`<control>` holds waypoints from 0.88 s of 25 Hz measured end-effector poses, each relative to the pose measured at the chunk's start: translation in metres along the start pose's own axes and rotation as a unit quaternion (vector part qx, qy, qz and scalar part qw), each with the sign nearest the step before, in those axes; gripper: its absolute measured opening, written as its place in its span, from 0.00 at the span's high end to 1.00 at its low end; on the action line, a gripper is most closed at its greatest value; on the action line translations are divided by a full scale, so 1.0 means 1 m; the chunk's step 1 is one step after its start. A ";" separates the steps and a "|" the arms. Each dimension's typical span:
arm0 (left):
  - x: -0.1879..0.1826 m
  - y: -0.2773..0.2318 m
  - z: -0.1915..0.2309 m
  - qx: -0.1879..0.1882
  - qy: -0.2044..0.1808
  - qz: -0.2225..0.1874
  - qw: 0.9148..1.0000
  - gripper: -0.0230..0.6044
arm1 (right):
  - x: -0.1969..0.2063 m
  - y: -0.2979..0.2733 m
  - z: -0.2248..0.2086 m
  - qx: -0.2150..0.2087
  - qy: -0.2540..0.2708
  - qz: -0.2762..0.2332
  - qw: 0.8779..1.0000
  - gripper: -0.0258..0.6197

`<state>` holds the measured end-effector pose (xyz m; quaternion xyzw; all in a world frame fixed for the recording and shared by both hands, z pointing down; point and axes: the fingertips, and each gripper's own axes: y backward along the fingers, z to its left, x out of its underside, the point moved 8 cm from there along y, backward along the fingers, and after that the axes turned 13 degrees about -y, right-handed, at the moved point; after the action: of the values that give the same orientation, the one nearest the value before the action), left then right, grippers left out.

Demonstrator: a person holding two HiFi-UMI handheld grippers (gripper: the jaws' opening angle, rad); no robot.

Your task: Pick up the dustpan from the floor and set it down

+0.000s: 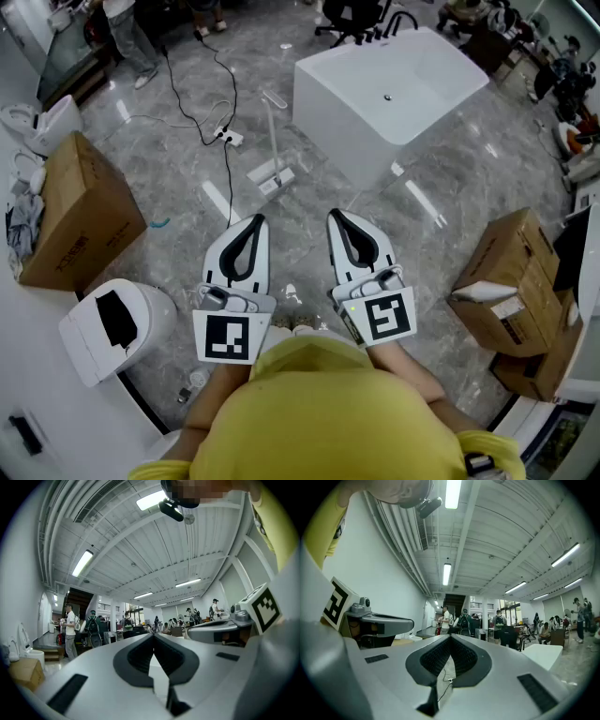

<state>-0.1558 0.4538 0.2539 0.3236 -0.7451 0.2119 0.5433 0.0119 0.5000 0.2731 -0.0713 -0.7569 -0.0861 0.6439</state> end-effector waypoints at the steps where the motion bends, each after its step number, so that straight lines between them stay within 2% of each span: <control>1: 0.000 -0.003 -0.004 -0.001 0.000 0.002 1.000 0.96 | 0.000 0.001 -0.005 -0.003 0.000 0.001 1.000 0.94; 7: -0.001 -0.020 -0.012 -0.010 0.003 0.003 1.000 0.96 | -0.004 -0.002 -0.030 -0.020 -0.004 -0.011 1.000 0.94; 14: 0.016 -0.041 0.011 -0.023 0.006 0.009 1.000 0.96 | 0.006 -0.031 -0.047 -0.023 -0.007 -0.003 1.000 0.94; 22: 0.054 -0.107 0.058 -0.004 0.012 0.008 1.000 0.96 | 0.025 -0.110 -0.076 -0.016 -0.016 0.001 1.000 0.94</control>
<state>-0.1292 0.3260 0.2828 0.3128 -0.7420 0.2168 0.5519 0.0571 0.3759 0.3059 -0.0842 -0.7656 -0.0963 0.6305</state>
